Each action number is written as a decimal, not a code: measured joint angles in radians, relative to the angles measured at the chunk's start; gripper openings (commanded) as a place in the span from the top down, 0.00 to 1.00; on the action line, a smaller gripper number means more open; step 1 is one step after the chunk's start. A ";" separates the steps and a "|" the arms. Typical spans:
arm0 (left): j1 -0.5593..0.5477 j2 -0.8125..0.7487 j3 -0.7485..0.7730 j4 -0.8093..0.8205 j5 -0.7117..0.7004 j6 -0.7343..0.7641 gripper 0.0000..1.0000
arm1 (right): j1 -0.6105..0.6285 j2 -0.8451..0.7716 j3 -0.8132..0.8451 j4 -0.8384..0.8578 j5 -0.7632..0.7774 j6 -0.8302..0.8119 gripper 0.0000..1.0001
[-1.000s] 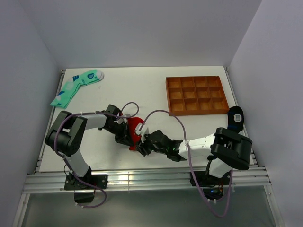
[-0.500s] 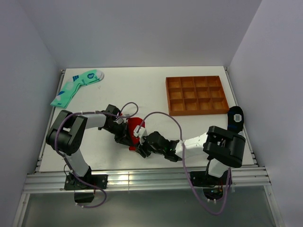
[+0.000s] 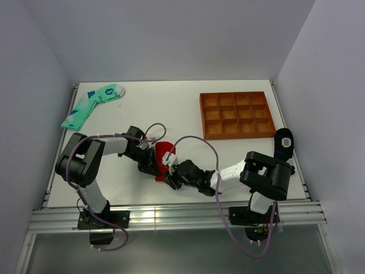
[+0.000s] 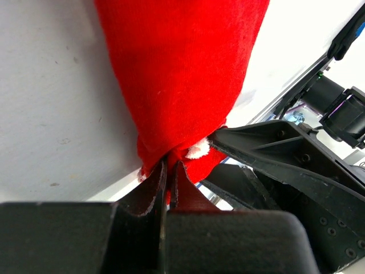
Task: Roll the socks
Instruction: Roll the sock at the center of the board.
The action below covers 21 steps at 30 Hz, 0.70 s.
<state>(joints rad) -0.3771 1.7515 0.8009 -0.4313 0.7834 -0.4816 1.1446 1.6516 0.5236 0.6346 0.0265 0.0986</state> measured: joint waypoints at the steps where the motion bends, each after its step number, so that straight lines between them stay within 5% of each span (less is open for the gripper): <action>1: 0.001 0.000 0.000 0.000 0.002 0.000 1.00 | -0.003 0.000 -0.002 0.002 0.000 0.004 0.64; 5: 0.007 0.000 -0.001 0.007 0.005 -0.003 0.99 | -0.027 0.002 -0.002 0.004 -0.027 0.026 0.82; 21: 0.009 -0.242 -0.156 0.212 -0.180 -0.226 0.96 | -0.169 0.059 0.080 -0.044 -0.252 0.153 0.83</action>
<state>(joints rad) -0.3683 1.5097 0.6449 -0.2192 0.6037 -0.7078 0.9752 1.7103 0.6037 0.5907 -0.2253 0.2520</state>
